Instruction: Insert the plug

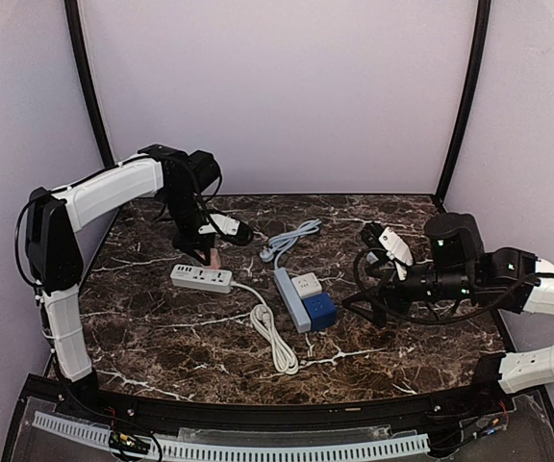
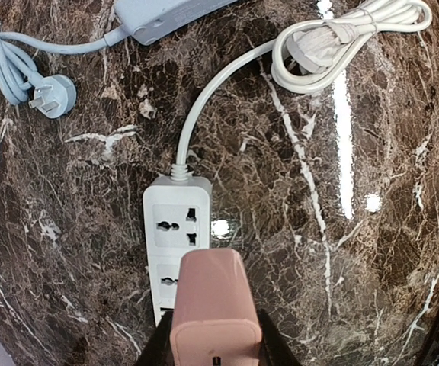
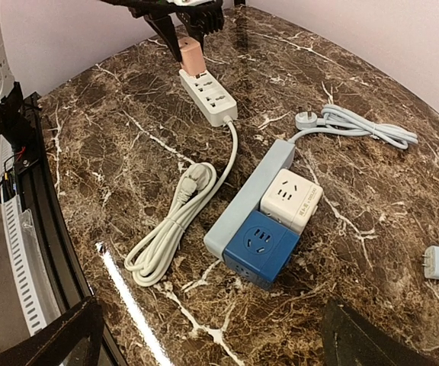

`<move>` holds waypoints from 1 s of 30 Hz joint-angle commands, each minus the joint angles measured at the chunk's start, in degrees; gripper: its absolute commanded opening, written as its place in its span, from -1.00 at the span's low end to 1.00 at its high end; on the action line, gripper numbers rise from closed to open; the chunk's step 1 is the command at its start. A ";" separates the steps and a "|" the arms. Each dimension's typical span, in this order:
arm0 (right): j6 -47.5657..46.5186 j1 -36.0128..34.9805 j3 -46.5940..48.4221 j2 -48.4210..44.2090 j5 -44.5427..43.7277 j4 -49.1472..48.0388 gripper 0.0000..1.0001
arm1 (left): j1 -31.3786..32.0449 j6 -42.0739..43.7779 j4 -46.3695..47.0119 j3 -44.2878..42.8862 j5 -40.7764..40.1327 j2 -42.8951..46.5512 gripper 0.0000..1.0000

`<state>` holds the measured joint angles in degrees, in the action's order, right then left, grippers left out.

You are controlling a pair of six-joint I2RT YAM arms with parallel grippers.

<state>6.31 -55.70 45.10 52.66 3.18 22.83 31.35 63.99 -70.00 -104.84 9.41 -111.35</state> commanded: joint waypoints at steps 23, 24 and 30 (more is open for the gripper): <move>0.81 -0.37 2.98 4.68 -1.65 0.82 0.97 | -2.50 2.25 6.07 2.63 2.47 -5.93 -0.98; 0.74 -0.32 3.06 4.94 -1.58 0.73 0.97 | -2.56 2.31 6.13 2.80 2.42 -6.01 -0.99; 0.17 -0.29 3.00 6.10 -1.25 -0.18 0.97 | -2.79 2.54 6.59 3.83 2.31 -6.17 -0.98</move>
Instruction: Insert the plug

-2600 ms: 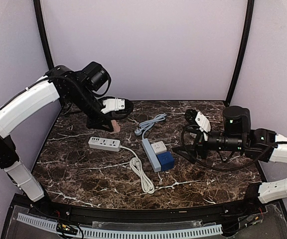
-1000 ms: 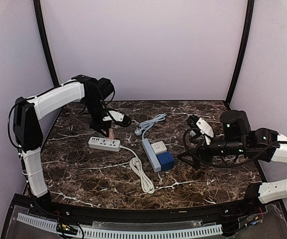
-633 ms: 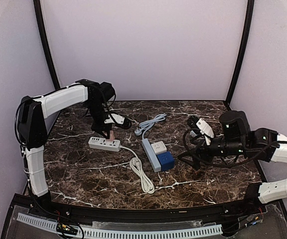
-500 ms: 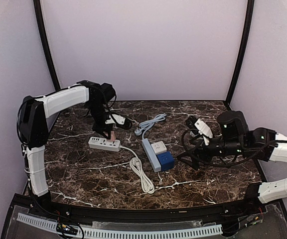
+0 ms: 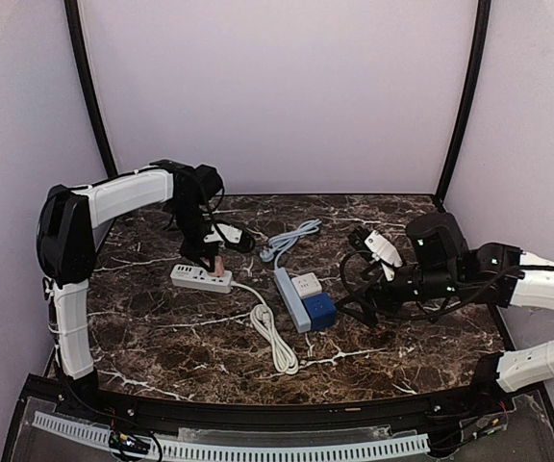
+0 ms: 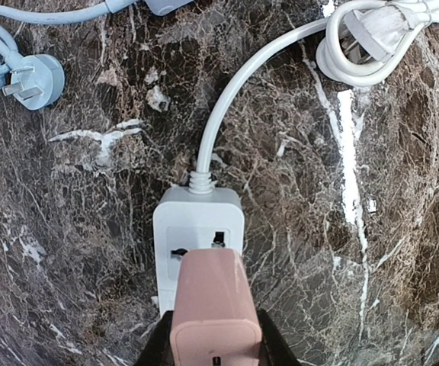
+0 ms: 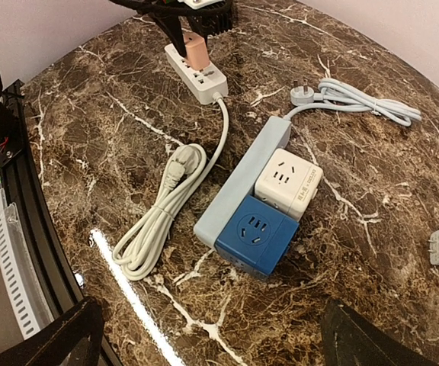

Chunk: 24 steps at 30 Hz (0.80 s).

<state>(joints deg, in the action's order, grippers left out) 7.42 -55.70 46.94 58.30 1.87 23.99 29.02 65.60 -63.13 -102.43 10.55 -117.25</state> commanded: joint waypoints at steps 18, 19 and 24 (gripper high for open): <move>-2.31 -0.36 0.41 2.68 0.42 -2.78 0.97 | -0.45 1.09 1.10 2.45 1.10 -0.90 -0.98; -2.39 -0.35 0.24 2.69 0.42 -2.96 0.97 | -0.45 1.10 1.17 2.53 1.08 -0.97 -0.98; -2.65 -0.36 0.04 3.01 0.50 -3.38 0.97 | -0.45 1.26 1.11 2.88 0.70 -0.91 -0.99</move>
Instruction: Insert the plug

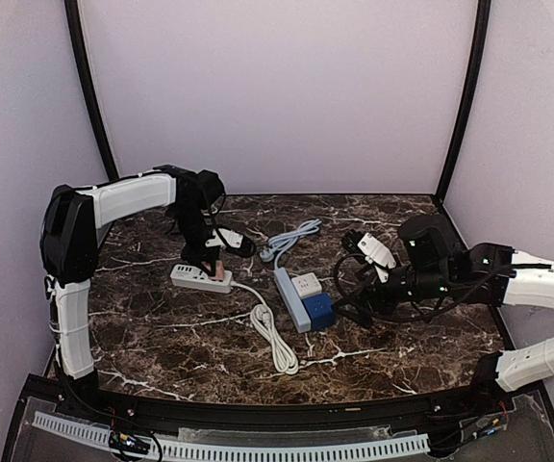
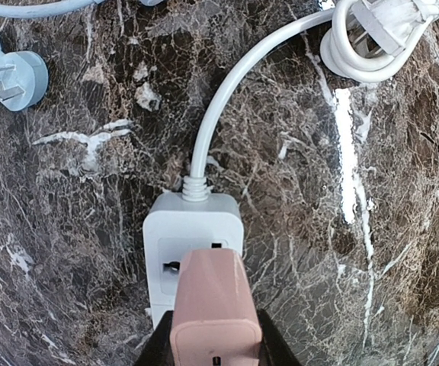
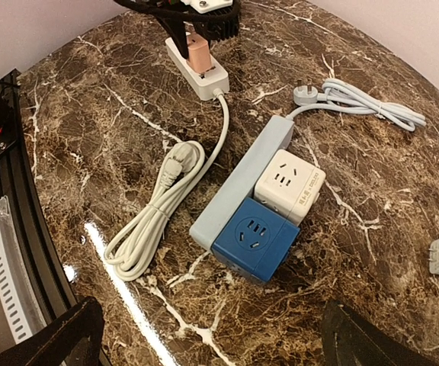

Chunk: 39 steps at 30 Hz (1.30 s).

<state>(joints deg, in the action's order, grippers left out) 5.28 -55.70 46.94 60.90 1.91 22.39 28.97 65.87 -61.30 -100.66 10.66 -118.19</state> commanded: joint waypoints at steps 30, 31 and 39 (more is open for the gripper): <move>-1.68 -0.35 -0.78 0.36 0.81 -2.27 0.97 | -0.32 -0.41 -2.19 3.79 3.68 1.02 -0.98; -1.68 -0.36 -0.79 0.36 0.79 -2.28 0.97 | -0.27 -0.94 -2.50 3.62 4.24 0.98 -0.98; -1.81 -0.37 -0.95 0.01 0.64 -2.35 0.97 | 0.82 -3.04 -5.59 3.25 4.36 1.58 -0.98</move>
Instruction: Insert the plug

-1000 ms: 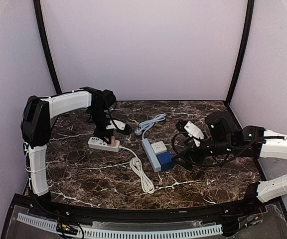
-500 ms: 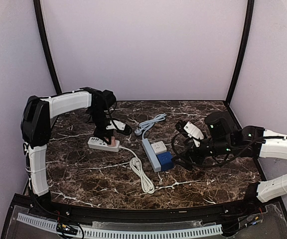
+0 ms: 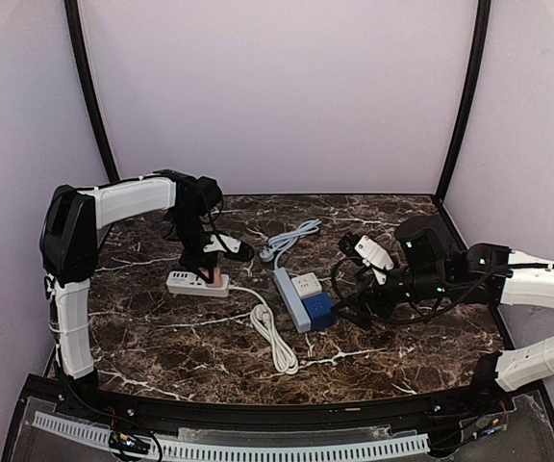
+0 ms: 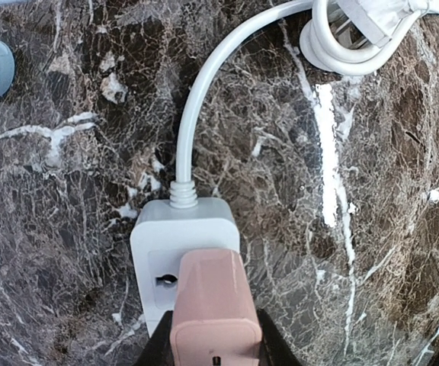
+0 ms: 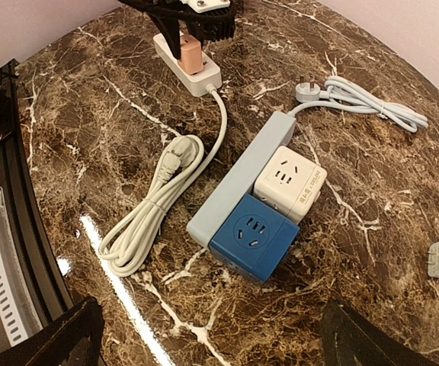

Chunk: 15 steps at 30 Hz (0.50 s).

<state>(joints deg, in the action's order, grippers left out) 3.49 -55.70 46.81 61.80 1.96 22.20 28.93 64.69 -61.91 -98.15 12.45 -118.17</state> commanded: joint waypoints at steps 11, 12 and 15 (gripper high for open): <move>0.00 -0.37 -1.98 -1.51 0.91 -3.18 0.97 | 1.61 -5.01 -5.96 1.31 1.84 1.11 -0.98; -0.05 -0.33 -1.98 -1.58 0.94 -3.13 0.97 | 1.64 -5.10 -5.55 1.34 1.77 1.04 -0.98; 0.18 -0.35 -1.91 -1.81 0.81 -2.79 0.97 | 1.66 -5.67 -4.48 2.18 0.91 0.84 -0.98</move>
<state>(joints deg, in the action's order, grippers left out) 3.51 -55.70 45.63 60.99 2.31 20.82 30.00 60.10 -64.90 -98.04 12.62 -118.19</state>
